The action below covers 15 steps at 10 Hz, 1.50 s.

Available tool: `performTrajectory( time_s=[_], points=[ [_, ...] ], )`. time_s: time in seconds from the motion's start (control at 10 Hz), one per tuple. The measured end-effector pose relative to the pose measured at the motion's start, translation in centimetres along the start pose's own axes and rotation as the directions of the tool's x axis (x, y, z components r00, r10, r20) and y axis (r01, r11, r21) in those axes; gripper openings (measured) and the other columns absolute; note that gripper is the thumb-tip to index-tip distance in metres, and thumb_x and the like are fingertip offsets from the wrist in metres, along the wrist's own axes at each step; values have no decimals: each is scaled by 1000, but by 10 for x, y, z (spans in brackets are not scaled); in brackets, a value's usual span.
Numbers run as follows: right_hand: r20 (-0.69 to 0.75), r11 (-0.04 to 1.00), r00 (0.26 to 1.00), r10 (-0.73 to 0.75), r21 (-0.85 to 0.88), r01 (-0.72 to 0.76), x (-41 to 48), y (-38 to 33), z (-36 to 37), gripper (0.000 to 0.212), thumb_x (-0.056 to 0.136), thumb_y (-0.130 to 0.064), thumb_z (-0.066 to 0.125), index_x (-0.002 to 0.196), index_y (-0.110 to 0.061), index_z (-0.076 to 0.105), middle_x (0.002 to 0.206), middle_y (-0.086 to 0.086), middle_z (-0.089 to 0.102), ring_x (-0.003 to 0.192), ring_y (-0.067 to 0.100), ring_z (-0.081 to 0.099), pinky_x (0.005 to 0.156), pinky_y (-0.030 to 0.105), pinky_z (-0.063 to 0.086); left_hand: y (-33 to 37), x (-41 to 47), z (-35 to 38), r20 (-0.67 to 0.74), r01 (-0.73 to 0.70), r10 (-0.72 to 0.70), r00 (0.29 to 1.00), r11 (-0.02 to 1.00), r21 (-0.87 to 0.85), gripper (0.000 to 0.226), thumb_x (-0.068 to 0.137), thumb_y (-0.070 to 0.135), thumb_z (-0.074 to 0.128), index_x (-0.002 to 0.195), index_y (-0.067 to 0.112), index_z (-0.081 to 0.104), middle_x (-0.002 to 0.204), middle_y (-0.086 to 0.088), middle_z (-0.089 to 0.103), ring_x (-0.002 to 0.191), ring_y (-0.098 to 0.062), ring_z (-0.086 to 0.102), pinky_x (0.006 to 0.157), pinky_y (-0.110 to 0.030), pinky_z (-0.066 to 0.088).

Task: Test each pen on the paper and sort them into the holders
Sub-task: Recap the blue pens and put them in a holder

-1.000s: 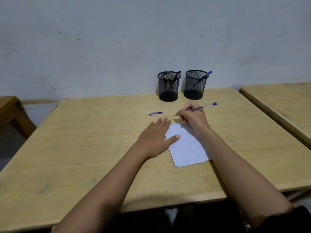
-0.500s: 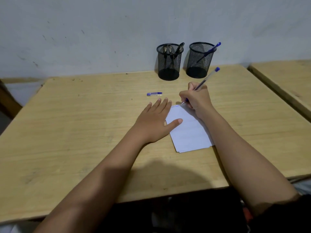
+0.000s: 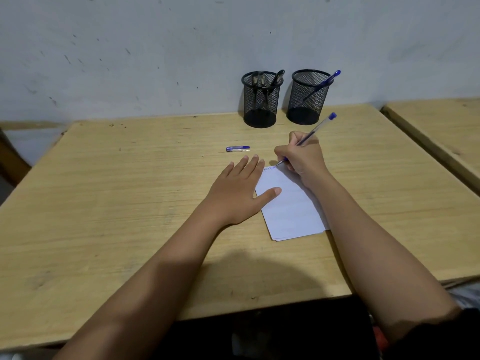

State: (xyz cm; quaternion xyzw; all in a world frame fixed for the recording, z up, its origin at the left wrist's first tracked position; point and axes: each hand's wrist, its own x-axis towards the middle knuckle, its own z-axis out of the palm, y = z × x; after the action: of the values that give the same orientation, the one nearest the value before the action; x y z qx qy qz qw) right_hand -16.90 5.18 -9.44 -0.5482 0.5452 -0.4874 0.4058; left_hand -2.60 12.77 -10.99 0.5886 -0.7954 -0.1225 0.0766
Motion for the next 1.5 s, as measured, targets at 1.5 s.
performTrajectory(
  time_s=[1.5],
  points=[
    [-12, 898, 999, 50, 438, -40, -9, -8, -8, 29, 71, 12, 68, 62, -9, 50, 53, 6, 55, 44, 10, 52, 49, 18, 46, -3, 0, -2, -61, -19, 12, 998, 992, -128, 77, 89, 63, 33, 150, 22, 11, 159, 6, 4, 146, -9, 1, 119, -33, 3]
  ],
)
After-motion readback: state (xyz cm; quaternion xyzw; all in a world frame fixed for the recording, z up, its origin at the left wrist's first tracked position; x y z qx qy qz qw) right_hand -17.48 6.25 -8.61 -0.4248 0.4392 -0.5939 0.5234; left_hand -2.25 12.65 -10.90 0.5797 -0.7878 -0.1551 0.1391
